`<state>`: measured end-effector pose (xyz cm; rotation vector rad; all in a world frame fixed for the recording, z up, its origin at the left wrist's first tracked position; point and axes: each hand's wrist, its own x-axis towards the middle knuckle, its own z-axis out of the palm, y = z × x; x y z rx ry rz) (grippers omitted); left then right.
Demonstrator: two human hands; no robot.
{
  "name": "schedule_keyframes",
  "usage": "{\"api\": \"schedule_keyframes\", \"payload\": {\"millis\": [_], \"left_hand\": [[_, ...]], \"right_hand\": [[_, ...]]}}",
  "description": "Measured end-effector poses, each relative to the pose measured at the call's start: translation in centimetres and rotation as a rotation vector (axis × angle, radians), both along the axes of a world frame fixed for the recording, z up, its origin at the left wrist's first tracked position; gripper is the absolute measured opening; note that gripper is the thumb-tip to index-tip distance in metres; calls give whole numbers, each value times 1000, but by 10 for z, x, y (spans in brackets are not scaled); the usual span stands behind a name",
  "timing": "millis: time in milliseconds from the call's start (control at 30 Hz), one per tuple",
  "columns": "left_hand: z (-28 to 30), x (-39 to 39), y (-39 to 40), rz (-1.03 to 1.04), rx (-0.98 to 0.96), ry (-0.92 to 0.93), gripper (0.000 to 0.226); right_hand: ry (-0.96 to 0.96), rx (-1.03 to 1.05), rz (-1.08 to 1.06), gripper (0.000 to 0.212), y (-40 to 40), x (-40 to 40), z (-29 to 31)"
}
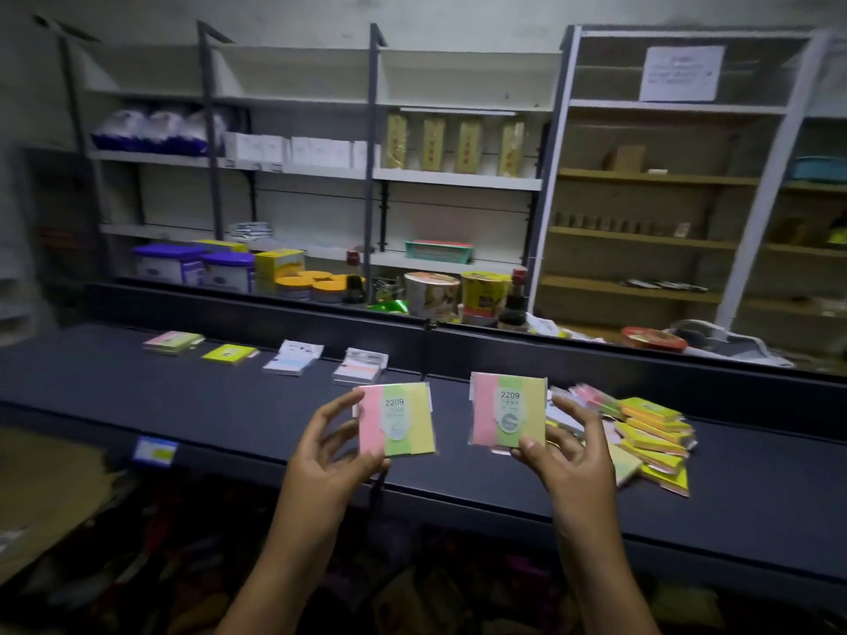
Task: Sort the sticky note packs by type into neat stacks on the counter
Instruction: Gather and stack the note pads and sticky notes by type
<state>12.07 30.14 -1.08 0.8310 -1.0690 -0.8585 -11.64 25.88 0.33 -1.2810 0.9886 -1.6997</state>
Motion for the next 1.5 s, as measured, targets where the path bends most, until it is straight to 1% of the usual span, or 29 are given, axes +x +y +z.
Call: {"api": "schedule_keyframes", "payload": {"millis": [67,167,400,567,767,933,1100,1367,1500], "left_hand": [[4,26,10,38,-18,-16,49],[8,73,24,100,-36,-42,44],[10,205,50,154,-49,-107,47],[10,288,61,188,-70,-118,49],[15,356,60,236,-82,-142,48],[18,397,43,272,-101,-165,50],[17,435,12,303,-74,-169,49],[30,481,-61,325,-26,-195,49],[26,498,-99,313,-18,-193,49]], "right_hand": [[27,-15,36,50,5,27,3],[50,-38,68,51,12,73,6],[95,-70,88,55,35,195,5],[113,-98,130,47,45,268,4],[127,-118,158,39,40,329,9],[121,-122,172,38,17,371,13],[102,-111,196,37,-19,412,10],[112,-126,233,42,-94,462,16],[141,-131,230,43,-127,478,19]]}}
